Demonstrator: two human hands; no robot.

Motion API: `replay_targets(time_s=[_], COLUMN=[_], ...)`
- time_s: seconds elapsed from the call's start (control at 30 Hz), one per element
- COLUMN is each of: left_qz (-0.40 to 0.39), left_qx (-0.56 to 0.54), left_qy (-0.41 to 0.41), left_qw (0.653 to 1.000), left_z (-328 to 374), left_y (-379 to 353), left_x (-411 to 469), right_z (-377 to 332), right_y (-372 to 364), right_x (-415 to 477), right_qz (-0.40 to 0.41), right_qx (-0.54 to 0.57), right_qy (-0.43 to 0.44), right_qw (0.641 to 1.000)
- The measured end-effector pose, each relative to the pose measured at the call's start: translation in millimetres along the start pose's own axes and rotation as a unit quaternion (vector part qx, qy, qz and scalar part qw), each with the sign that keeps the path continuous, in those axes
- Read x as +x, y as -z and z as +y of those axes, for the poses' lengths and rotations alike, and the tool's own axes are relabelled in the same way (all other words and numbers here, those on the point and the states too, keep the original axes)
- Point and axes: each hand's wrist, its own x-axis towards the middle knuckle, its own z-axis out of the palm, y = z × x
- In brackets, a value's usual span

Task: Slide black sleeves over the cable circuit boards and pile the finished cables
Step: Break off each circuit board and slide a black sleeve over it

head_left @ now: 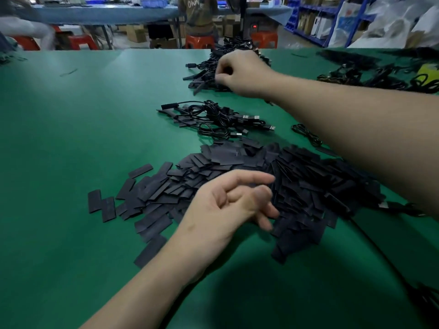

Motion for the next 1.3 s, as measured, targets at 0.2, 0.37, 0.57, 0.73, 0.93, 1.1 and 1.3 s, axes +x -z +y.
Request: replay_targets(time_s=[0.2,0.37,0.57,0.73,0.93,1.1,1.3], left_qz=[-0.010,-0.015,-0.003,0.035,-0.028,-0.069,-0.009], left_qx=[0.004,0.009,0.061,0.198,0.544,0.690,0.734], left_qy=[0.014,0.007,-0.012,-0.038,-0.056,0.024,0.014], left_qw=[1.000,1.000,0.998,0.979,0.837,0.720,0.679], left_z=[-2.7,-3.2,-1.6,-5.7,16.2,29.8,20.2], left_y=[2.3,4.8,1.1,-7.3,-11.8,-20.6,-36.2], left_x=[1.6,1.4,-0.4,-5.0,8.1,20.9,18.7], right_z=[-17.5,-14.8,2.6,18.7,28.0,31.6,35.8], right_y=[-37.5,-19.6,44.3,73.5,56.7,51.6,44.7], right_x=[25.2,-8.5,-143.1,-243.8,-281.3,-281.8,-266.8], right_qz=[-0.083,-0.041,-0.044,-0.126,-0.154,-0.105,0.008], right_qx=[-0.051,-0.035,-0.052,-0.164,-0.215,-0.201,0.205], right_qy=[0.043,0.052,0.038,-0.078,-0.141,-0.126,-0.121], right_qw=[0.994,0.997,0.997,0.975,0.954,0.966,0.971])
